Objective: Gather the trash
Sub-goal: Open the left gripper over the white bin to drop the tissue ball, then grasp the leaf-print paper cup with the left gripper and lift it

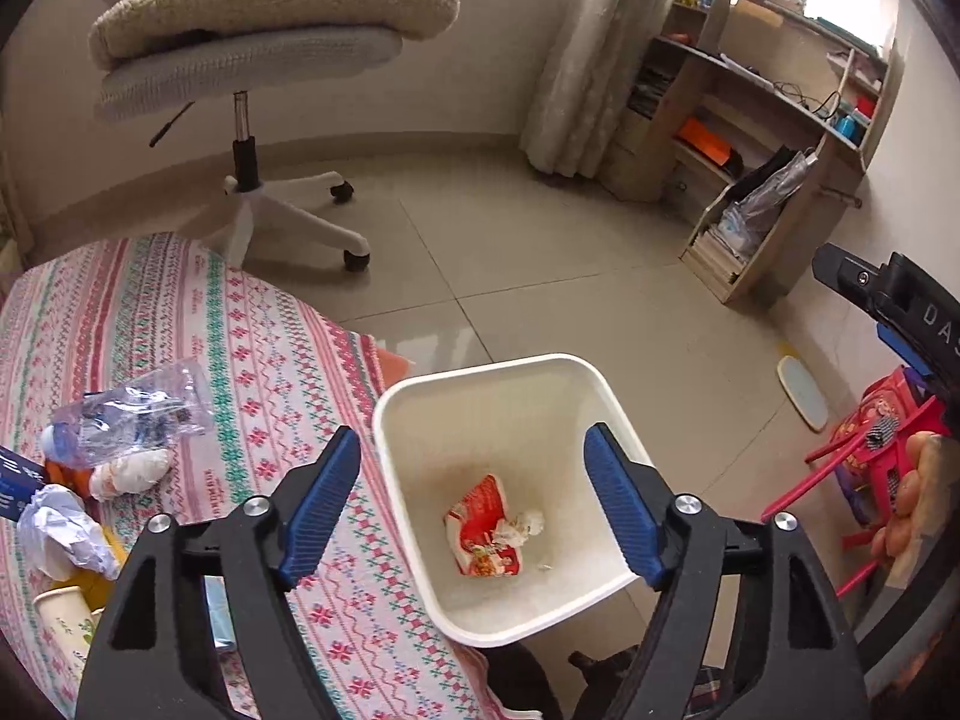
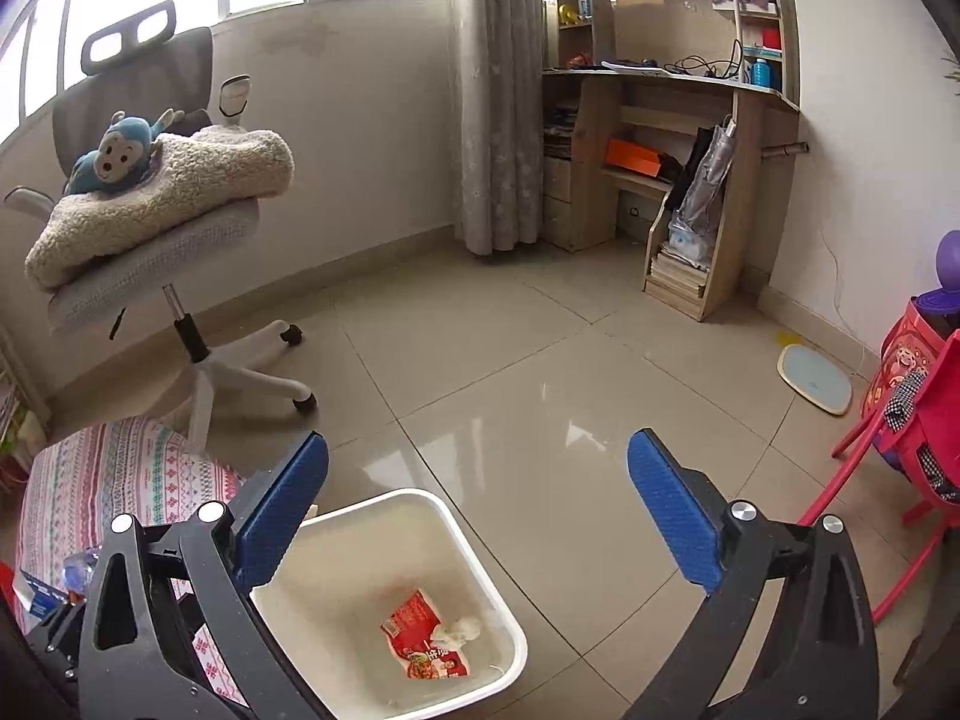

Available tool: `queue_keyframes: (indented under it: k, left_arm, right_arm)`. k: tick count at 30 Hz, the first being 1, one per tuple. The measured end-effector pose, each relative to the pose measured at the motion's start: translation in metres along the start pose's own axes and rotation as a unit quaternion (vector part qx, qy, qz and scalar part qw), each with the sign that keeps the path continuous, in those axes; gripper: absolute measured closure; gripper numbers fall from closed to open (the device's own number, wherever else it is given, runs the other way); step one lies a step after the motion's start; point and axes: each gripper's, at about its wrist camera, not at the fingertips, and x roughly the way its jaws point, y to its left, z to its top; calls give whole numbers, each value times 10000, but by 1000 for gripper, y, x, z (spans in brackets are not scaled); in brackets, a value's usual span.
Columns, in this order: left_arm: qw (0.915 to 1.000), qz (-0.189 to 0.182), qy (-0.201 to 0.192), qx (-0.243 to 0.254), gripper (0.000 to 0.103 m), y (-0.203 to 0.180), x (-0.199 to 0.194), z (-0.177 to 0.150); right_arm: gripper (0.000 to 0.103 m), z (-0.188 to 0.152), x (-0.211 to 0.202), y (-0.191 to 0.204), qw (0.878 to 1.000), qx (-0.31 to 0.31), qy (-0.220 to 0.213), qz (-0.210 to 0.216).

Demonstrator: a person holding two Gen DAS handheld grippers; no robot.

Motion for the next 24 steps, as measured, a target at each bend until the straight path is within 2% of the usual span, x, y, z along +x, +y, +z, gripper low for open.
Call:
queue_keyframes:
  k: [4,6,15,19,24]
  left_arm:
    - [9972,646,-210,308,20,17,-16,-12]
    - [9953,852,-231,404,18,29,-23,-20]
    - [9846,1675,28,501,16,96,-45,-61]
    - [9801,1957,302,162,16,138,-52,-80]
    - [9734,1999,819,-761,16,192,-56,-105]
  right_arm:
    - [7,-6,-5,23,9995,-215,38,215]
    - [7,-10,-9,38,9988,-382,55,308]
    - [7,-31,-21,117,9899,-1222,155,704]
    - [7,-42,-24,149,9845,-1531,204,831]
    - [7,-56,-21,182,9769,-1819,460,1024]
